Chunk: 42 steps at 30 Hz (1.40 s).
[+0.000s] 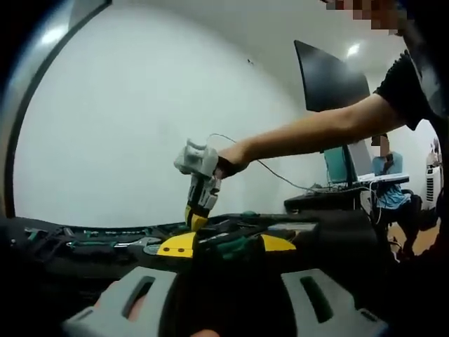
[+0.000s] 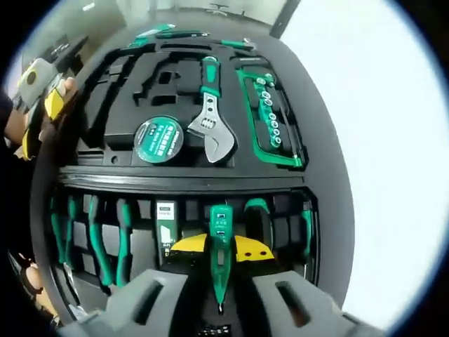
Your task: Pick up the tools and put them into their designated positions in the toolbox.
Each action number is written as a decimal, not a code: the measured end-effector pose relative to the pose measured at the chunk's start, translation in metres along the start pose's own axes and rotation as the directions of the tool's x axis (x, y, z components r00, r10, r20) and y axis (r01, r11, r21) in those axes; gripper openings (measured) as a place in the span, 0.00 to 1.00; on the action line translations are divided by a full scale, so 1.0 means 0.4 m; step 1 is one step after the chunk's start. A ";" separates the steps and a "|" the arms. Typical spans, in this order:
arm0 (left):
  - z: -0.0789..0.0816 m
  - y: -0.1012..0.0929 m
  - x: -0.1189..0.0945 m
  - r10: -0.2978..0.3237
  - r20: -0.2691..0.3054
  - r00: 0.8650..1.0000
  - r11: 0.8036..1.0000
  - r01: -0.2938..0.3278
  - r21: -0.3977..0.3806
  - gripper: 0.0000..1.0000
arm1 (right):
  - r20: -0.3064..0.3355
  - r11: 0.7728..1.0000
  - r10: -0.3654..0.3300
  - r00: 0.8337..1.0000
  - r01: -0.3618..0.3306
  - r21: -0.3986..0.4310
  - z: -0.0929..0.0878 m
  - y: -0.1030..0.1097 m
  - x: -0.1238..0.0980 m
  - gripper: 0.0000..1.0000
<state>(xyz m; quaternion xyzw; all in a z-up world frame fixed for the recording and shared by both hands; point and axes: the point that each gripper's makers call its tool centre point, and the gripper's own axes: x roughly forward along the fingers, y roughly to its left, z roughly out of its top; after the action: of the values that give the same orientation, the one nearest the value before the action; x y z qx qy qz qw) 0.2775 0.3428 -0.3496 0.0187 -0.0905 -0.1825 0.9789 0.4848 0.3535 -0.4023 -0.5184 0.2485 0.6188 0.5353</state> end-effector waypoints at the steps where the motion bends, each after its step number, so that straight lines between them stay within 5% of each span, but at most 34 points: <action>1: 0.000 -0.001 0.000 0.000 -0.001 1.000 1.000 0.000 0.001 0.32 | 0.001 1.000 0.002 1.000 -0.002 0.003 0.000 0.000 0.002 0.10; 10: 0.002 -0.001 -0.001 0.000 0.002 1.000 1.000 0.000 0.002 0.32 | 0.055 0.999 0.003 0.998 -0.001 -0.032 0.008 -0.006 0.000 0.17; 17: 0.003 0.000 -0.002 0.000 0.005 1.000 1.000 0.000 0.001 0.32 | 0.116 0.999 -0.031 0.993 0.032 -0.010 0.015 -0.051 -0.058 0.02; 27: 0.003 0.000 -0.002 0.001 0.004 1.000 1.000 -0.001 -0.001 0.32 | 0.027 0.999 0.005 1.000 -0.003 -0.051 -0.059 -0.037 -0.012 0.00; 42: -0.004 -0.001 0.001 0.000 -0.009 1.000 1.000 0.000 0.007 0.32 | 0.021 0.997 -0.034 0.999 0.036 -0.069 -0.059 -0.062 0.003 0.00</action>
<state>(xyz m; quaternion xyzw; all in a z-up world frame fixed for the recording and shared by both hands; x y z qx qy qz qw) 0.2781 0.3424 -0.3510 0.0227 -0.0868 -0.1823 0.9791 0.5167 0.3413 -0.4051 -0.5349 0.2123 0.6227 0.5301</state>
